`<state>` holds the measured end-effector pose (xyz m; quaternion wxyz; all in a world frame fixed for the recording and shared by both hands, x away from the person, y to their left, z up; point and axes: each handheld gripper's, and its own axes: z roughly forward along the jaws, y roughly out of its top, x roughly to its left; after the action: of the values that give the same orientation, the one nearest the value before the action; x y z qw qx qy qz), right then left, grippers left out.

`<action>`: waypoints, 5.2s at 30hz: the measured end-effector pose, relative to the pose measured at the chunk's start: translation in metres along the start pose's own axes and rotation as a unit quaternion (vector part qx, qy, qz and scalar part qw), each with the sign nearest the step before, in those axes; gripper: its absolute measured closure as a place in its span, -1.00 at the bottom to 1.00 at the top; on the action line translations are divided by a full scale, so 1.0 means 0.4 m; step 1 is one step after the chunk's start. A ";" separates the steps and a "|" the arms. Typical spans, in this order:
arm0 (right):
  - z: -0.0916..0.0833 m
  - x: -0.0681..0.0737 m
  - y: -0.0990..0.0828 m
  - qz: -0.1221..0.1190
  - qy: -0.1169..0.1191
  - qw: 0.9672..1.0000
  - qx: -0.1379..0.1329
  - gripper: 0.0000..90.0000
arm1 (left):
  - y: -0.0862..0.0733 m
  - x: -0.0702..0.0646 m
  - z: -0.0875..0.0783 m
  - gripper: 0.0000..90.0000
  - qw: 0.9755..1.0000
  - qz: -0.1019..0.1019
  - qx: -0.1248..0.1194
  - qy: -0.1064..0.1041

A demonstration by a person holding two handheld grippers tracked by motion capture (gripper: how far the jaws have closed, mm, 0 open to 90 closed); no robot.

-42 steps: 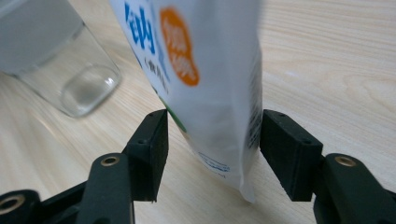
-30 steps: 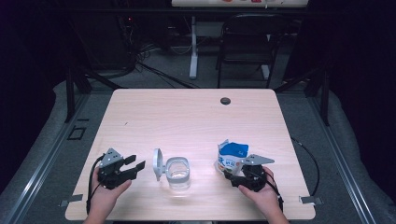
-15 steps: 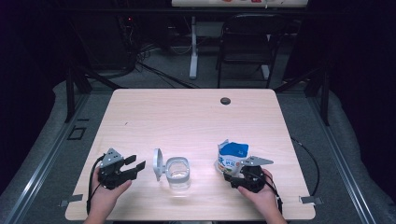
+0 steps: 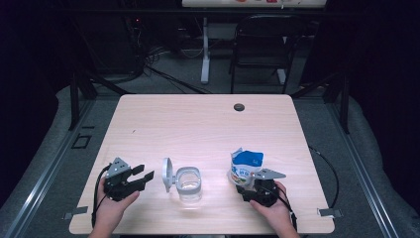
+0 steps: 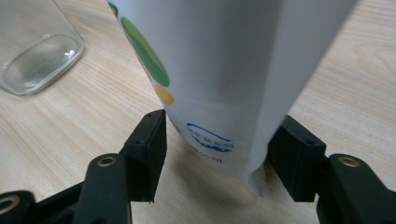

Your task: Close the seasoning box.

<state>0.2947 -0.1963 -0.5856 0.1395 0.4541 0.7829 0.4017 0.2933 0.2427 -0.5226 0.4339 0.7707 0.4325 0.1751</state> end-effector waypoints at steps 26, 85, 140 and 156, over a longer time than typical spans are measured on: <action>0.025 0.004 0.010 -0.020 -0.014 1.000 -0.007 -0.16 | -0.001 -0.002 0.002 0.13 1.000 -0.002 -0.001 -0.001; 0.024 0.034 0.007 -0.064 -0.043 0.997 -0.007 0.26 | -0.002 0.001 0.003 0.13 1.000 -0.003 0.003 -0.002; 0.008 -0.041 0.012 0.089 0.088 0.992 0.005 -0.20 | -0.005 -0.001 0.009 0.13 1.000 0.000 0.006 0.000; 0.031 -0.026 0.024 0.077 0.087 0.993 -0.010 -0.25 | -0.006 0.000 0.011 0.13 1.000 -0.001 0.006 -0.001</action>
<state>0.3134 -0.1963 -0.5878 0.0440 0.4751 0.7504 0.4575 0.2949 0.2412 -0.5269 0.4297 0.7731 0.4339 0.1716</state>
